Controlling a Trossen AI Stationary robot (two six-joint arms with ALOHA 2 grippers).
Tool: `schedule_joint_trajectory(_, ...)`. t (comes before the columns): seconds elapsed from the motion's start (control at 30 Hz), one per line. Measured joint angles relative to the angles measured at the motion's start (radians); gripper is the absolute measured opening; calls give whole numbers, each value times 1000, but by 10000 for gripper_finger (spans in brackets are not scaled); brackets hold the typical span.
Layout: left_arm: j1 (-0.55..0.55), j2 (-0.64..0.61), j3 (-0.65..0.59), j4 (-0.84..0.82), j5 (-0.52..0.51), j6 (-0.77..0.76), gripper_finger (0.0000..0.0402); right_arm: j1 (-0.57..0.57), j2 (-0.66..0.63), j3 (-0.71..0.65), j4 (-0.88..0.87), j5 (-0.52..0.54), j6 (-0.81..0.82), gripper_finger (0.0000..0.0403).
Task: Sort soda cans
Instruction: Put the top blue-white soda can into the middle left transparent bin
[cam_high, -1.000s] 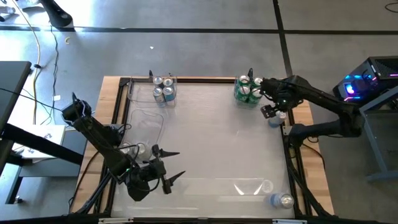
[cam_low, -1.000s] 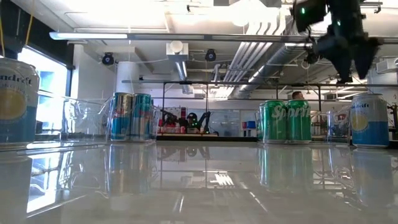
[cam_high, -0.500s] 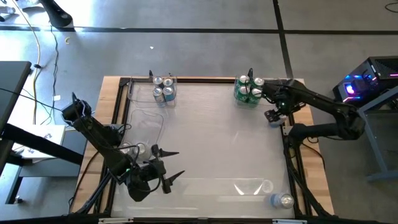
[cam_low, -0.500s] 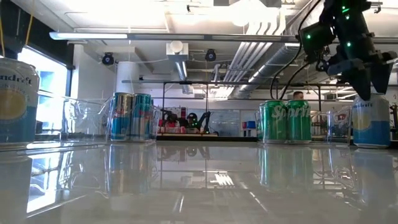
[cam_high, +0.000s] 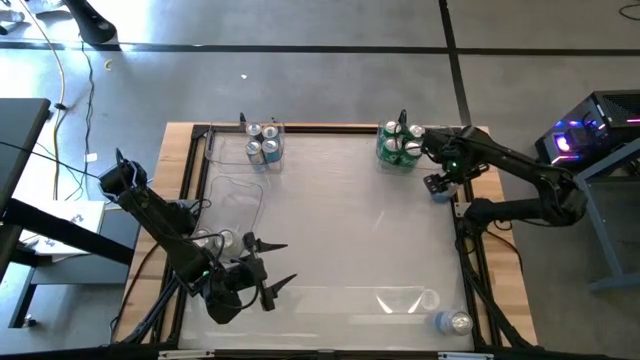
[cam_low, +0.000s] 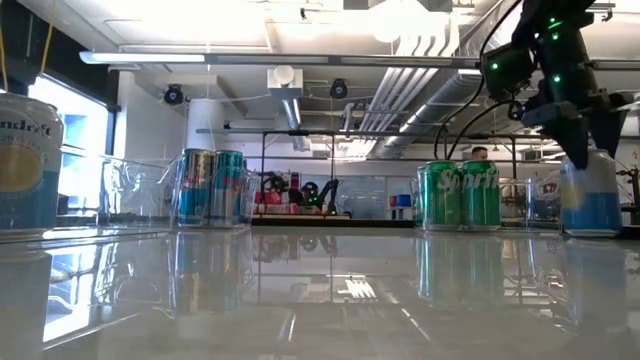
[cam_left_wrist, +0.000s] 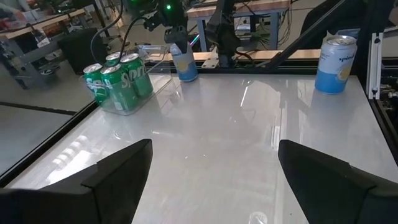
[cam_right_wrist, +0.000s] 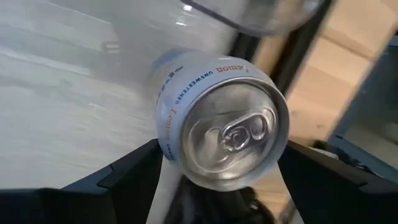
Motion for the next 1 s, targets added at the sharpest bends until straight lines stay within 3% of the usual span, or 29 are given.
schedule_joint_trajectory(0.37,0,0,0,0,8,-9,346,3,1,-1,21,-16,-35,306)
schedule_joint_trajectory(0.67,0,0,0,0,10,-16,346,3,3,-1,112,-33,-66,339)
schedule_joint_trajectory(1.0,6,0,0,0,11,-16,346,3,11,-1,82,-18,-104,342)
